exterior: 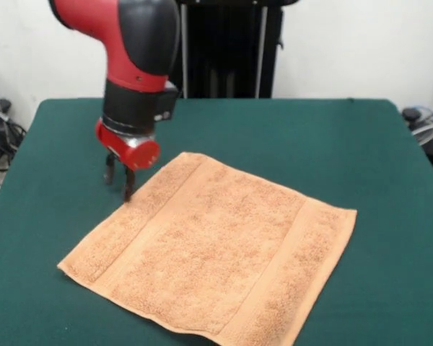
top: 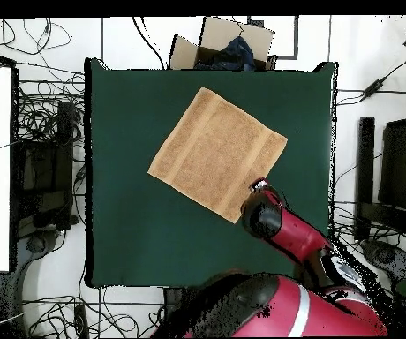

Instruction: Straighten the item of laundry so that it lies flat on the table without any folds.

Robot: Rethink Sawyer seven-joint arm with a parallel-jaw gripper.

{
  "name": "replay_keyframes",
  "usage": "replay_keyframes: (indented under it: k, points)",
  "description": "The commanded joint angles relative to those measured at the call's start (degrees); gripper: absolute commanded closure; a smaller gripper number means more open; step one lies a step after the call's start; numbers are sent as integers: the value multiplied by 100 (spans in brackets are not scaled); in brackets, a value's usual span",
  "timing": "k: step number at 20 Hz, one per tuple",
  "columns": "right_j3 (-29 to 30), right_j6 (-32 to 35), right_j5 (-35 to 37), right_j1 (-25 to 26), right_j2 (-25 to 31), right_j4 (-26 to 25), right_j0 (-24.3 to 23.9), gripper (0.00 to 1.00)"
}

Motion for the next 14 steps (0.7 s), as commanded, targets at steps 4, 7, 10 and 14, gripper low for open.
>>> replay_keyframes:
  k: [4,7,10,14]
  points:
    - [479,253,500,-308,80,-705,-165,0]
    - [459,195,749,-693,119,-811,-20,0]
    - [408,-46,1735,-1379,175,-796,10,0]
    - [366,-304,2603,-2036,318,-809,-114,0]
